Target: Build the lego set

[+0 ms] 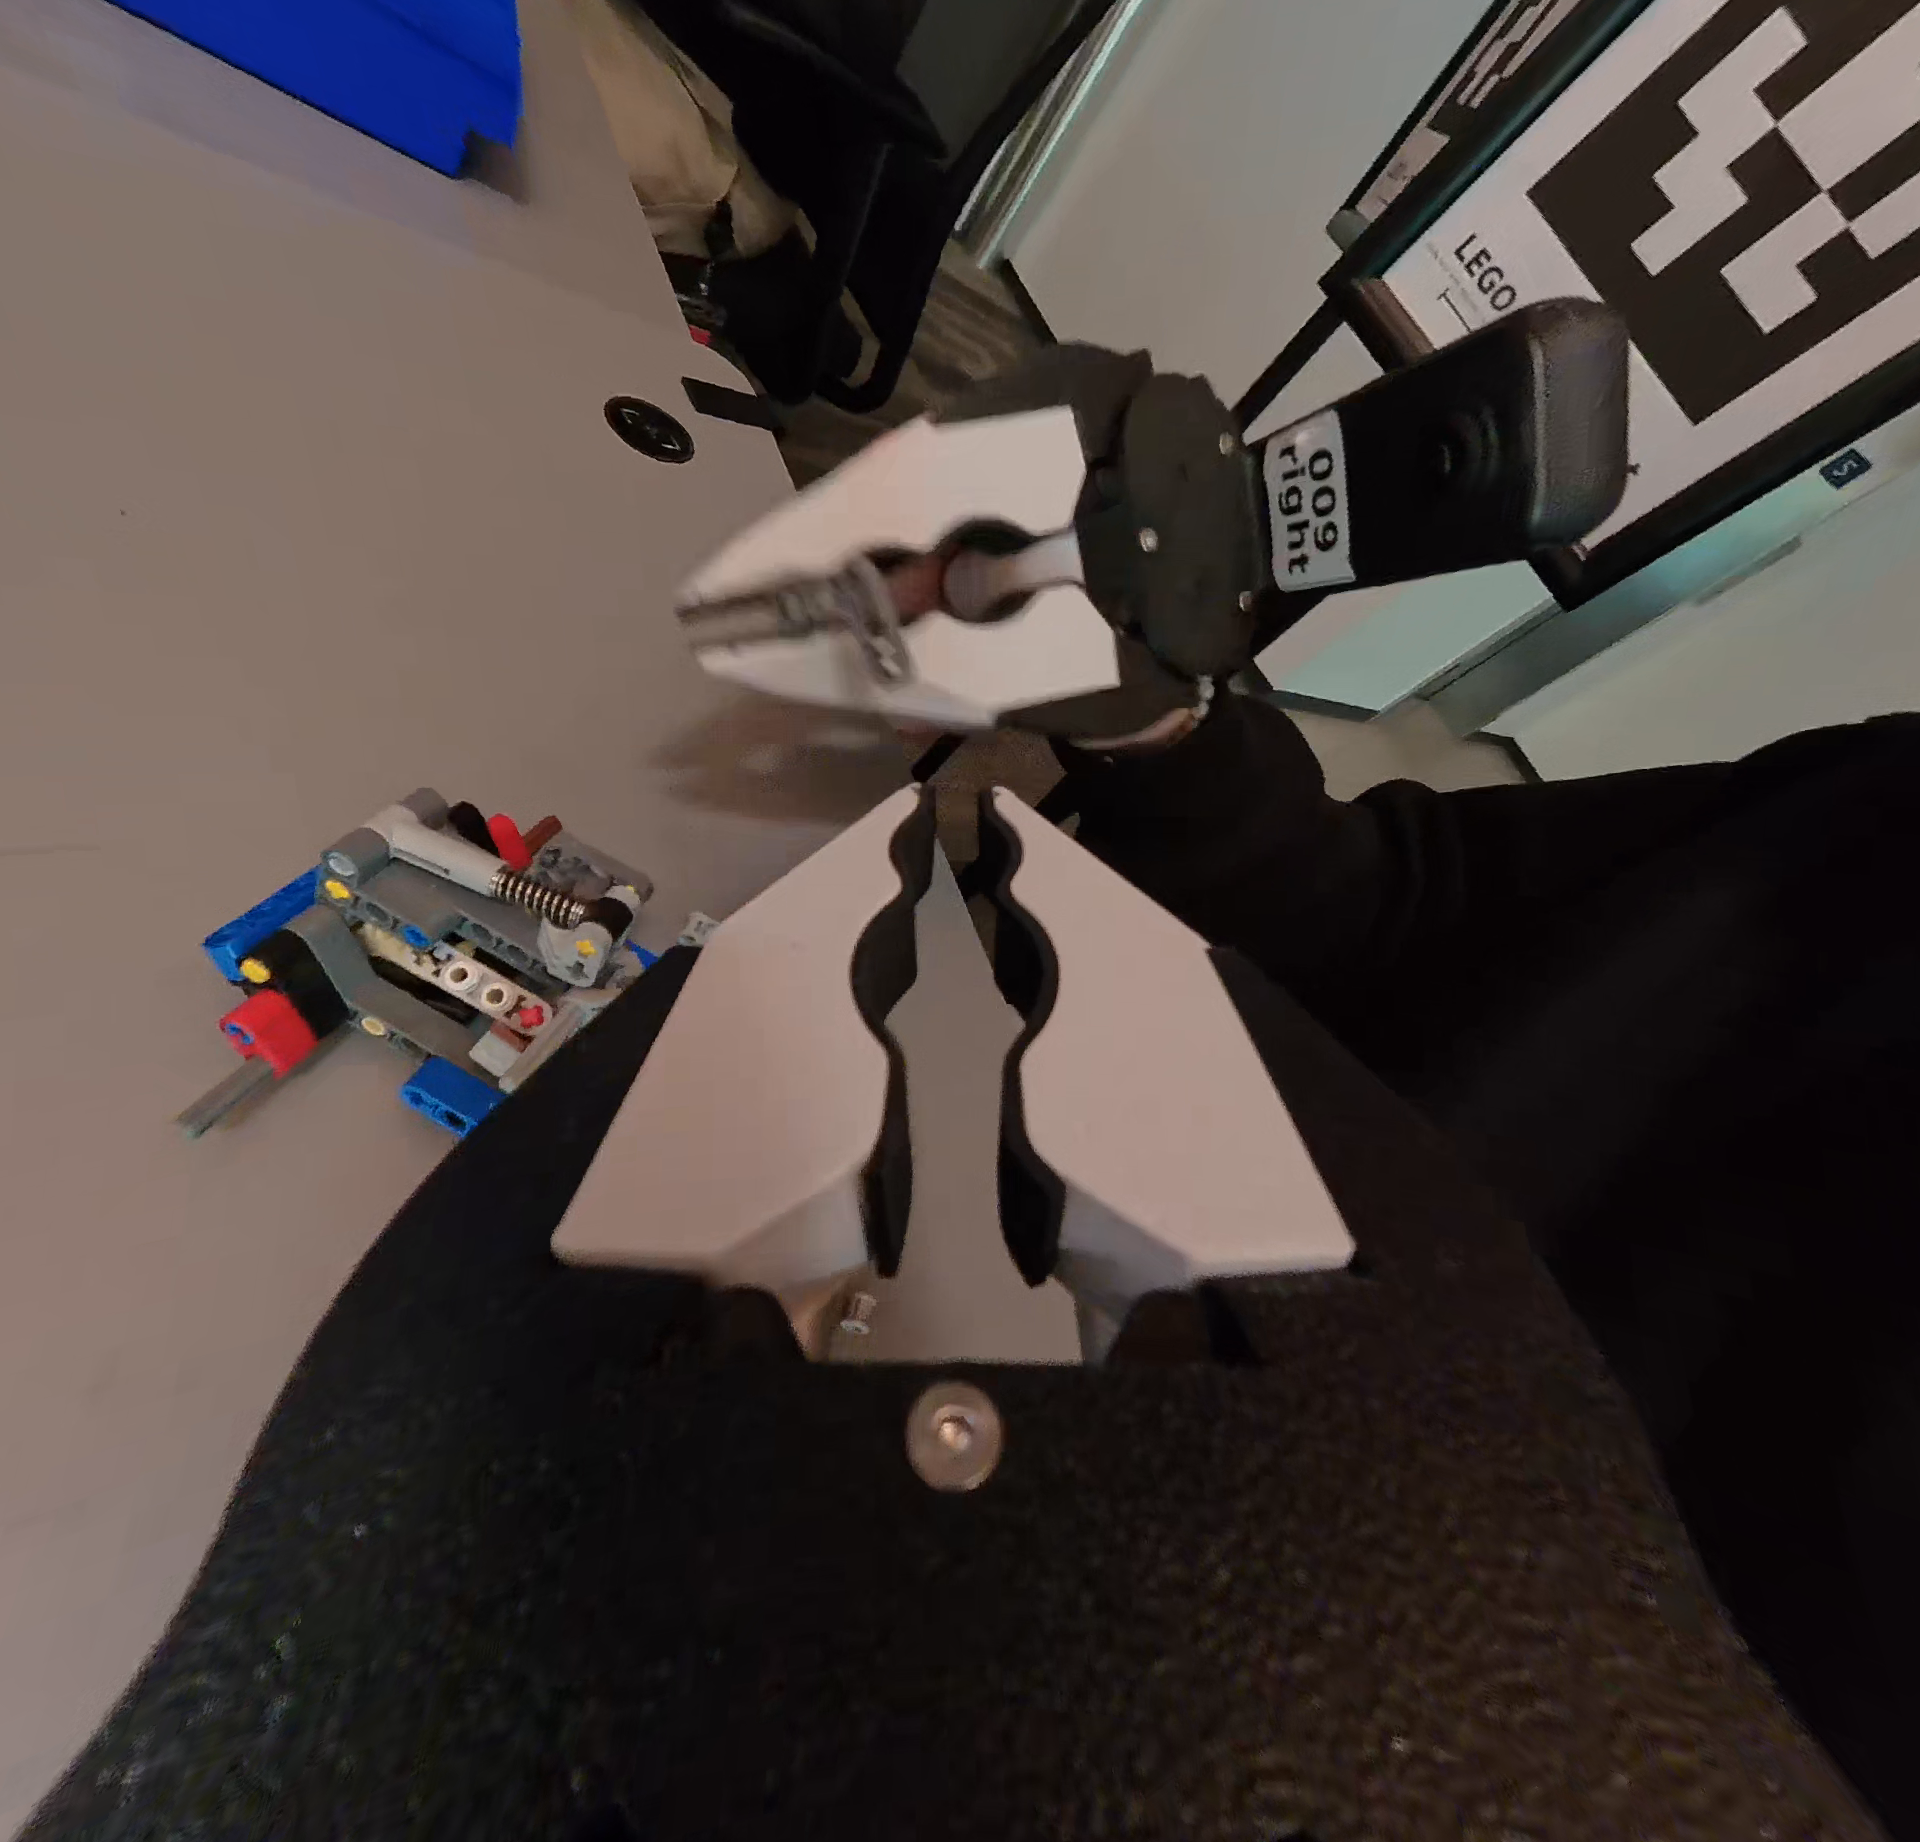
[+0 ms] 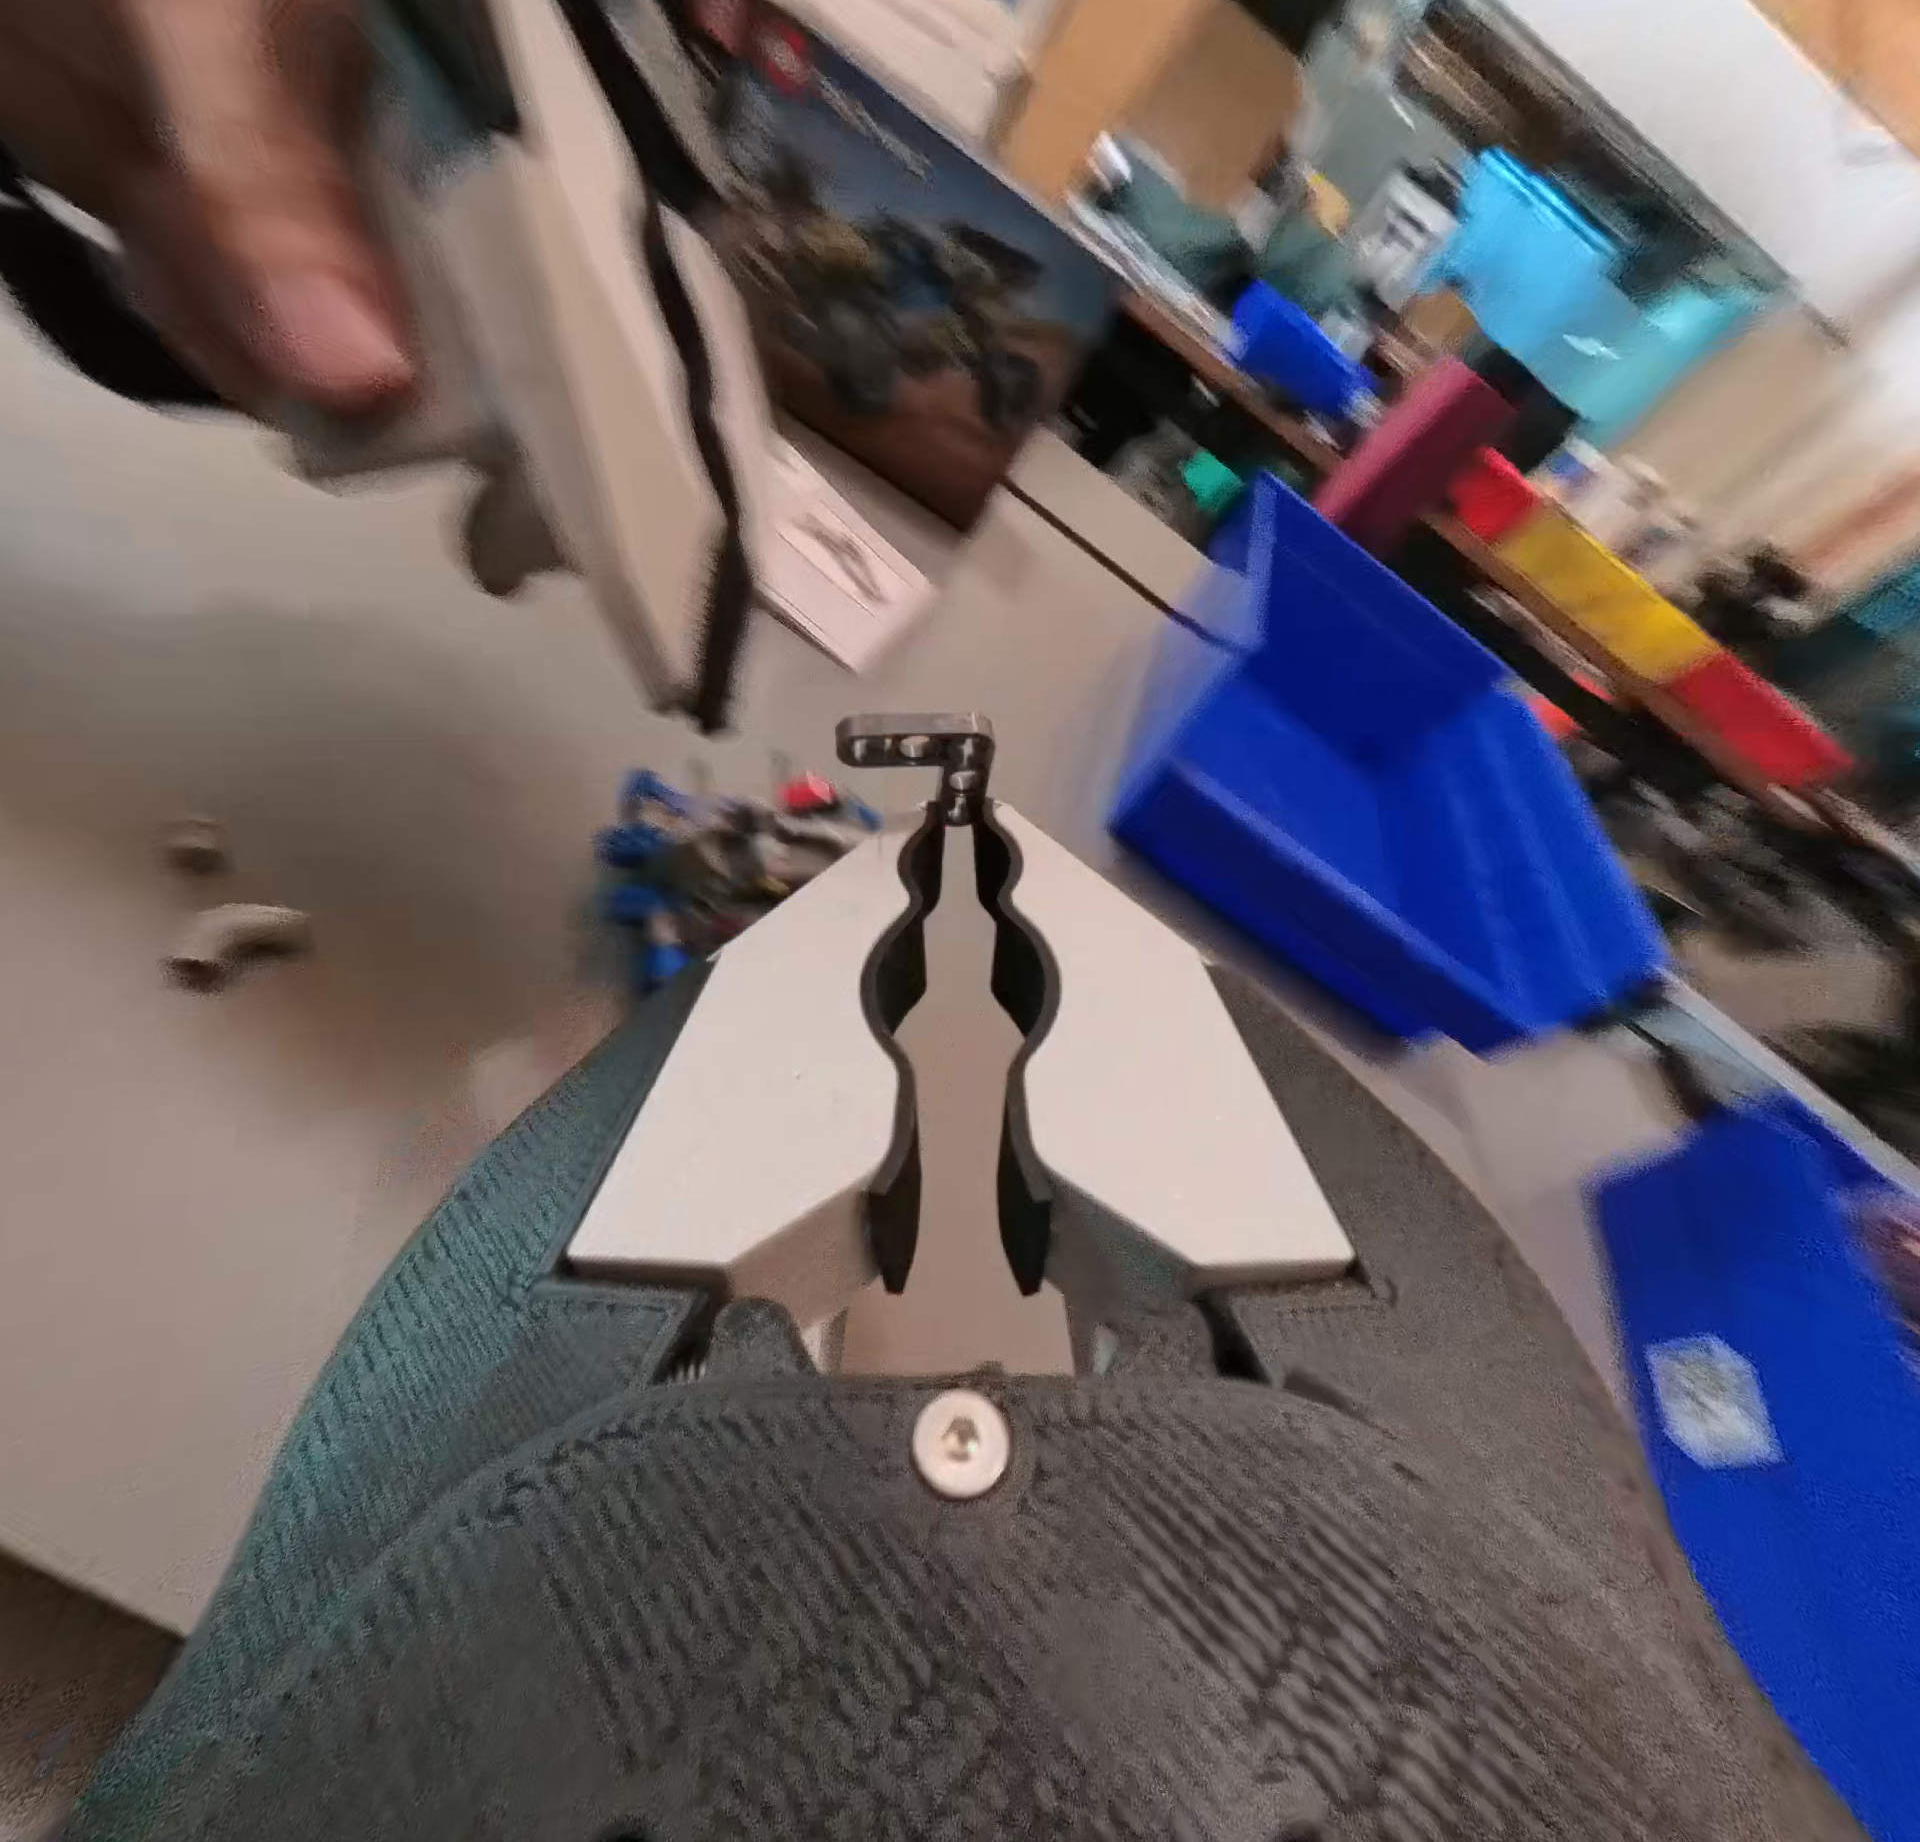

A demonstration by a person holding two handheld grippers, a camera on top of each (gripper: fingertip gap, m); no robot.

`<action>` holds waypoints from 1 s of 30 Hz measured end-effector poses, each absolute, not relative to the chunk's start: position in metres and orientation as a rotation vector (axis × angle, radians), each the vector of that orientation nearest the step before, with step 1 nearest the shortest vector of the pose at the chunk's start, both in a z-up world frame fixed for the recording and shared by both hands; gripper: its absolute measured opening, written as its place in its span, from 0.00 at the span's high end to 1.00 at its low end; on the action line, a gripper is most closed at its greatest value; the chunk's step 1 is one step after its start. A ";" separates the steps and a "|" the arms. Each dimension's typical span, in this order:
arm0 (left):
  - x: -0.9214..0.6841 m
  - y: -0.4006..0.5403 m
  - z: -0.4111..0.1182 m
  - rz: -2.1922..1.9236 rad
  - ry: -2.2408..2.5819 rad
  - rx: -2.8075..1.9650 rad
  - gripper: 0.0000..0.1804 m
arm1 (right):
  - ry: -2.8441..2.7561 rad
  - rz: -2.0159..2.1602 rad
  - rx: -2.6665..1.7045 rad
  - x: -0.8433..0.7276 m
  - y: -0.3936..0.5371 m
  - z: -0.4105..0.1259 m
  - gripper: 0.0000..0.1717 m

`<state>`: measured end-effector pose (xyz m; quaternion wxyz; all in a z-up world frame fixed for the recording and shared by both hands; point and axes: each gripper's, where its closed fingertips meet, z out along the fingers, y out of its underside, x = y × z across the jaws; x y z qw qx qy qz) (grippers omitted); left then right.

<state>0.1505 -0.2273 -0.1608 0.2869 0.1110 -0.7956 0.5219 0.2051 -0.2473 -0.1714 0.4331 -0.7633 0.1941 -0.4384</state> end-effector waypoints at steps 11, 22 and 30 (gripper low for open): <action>0.198 -0.124 -0.255 1.004 -2.933 0.265 0.93 | 0.466 -0.998 -2.622 0.189 -0.308 -0.264 0.98; 0.195 -0.077 -0.268 1.094 -2.962 0.398 0.91 | 0.242 -1.237 -2.663 0.204 -0.301 -0.263 0.98; 0.185 -0.053 -0.267 1.302 -2.777 0.651 0.92 | 0.121 -1.306 -2.622 0.206 -0.292 -0.263 0.97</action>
